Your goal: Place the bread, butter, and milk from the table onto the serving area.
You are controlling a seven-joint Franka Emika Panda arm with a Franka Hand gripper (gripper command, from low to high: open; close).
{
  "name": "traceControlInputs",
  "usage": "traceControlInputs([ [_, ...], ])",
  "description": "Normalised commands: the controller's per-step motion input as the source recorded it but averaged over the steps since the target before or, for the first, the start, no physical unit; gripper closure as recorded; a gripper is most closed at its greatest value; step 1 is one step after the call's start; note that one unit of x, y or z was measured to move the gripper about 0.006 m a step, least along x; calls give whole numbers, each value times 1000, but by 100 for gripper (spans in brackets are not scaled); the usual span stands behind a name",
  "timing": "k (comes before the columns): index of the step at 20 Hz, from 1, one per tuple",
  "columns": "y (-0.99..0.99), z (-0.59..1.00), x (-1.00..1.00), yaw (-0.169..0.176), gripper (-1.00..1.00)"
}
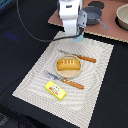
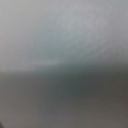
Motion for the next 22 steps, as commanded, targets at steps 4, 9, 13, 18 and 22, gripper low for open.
traceControlInputs([
  [4, 222, -162, 289, 0, 100],
  [9, 359, 28, 221, 0, -100],
  [13, 475, 798, 500, -22, -100],
  [18, 413, 940, 529, -30, -100],
  [22, 294, 1000, 425, -8, -100],
])
